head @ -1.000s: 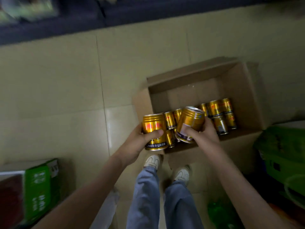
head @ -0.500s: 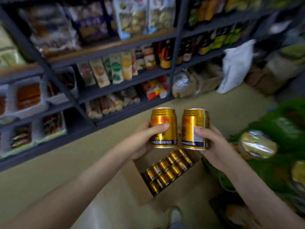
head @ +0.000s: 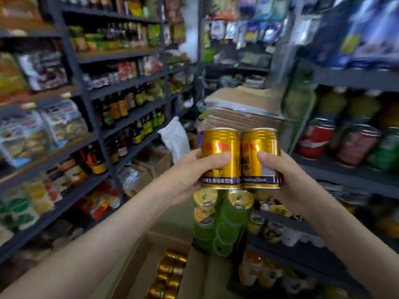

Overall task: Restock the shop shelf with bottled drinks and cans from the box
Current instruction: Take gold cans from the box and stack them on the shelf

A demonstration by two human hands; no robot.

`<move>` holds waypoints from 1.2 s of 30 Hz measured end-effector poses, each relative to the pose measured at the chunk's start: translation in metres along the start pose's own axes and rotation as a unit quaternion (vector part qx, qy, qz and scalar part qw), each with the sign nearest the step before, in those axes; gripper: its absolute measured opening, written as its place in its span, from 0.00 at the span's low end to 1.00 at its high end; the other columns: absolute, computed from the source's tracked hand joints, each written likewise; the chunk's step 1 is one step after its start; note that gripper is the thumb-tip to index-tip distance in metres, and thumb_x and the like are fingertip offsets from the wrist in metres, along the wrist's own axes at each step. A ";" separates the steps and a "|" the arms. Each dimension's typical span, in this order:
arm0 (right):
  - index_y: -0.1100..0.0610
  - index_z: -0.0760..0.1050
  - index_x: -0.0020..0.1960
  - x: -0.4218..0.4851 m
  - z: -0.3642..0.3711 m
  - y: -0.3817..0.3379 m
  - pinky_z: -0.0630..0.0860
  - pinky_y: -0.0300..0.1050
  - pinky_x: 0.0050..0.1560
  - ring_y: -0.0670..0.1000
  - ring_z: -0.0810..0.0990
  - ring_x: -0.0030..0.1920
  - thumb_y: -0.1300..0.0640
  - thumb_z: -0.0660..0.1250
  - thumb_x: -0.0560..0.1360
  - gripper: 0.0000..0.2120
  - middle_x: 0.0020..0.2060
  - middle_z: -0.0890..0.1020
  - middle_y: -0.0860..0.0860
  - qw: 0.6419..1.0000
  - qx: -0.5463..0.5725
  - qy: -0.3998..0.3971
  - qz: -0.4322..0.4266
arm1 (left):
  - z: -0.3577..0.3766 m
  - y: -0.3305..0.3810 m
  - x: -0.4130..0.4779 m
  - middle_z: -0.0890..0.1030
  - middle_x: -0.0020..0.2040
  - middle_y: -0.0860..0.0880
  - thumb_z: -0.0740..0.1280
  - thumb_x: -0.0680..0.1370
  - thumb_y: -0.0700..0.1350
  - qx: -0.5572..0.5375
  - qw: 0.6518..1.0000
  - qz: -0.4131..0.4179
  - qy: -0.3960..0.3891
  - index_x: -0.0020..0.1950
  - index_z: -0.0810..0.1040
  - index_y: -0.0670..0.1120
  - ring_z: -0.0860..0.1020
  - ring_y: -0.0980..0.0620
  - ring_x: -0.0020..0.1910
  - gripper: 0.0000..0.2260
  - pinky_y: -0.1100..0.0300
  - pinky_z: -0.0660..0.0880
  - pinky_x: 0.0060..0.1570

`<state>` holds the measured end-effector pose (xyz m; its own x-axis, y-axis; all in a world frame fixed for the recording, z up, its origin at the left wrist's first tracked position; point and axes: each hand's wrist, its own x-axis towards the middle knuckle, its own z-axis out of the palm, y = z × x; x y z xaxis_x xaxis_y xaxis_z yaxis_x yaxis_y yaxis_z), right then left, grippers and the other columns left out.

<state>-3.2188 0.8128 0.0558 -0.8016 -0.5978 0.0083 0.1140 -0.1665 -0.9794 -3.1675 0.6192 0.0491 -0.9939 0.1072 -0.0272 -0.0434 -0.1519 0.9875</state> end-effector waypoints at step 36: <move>0.58 0.70 0.64 -0.404 -0.521 -0.275 0.79 0.45 0.46 0.55 0.82 0.53 0.53 0.68 0.74 0.21 0.54 0.81 0.56 0.854 -0.200 0.429 -0.215 | 0.656 0.071 0.180 0.84 0.50 0.52 0.76 0.65 0.45 0.083 0.956 0.169 -0.224 0.56 0.77 0.52 0.81 0.51 0.53 0.20 0.50 0.74 0.58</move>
<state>-3.2322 1.5081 0.2166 -0.8738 0.2754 0.4009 -0.3703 0.1576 -0.9154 -3.2831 1.2719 0.2163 -0.8029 0.4957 0.3309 0.3269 -0.0979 0.9400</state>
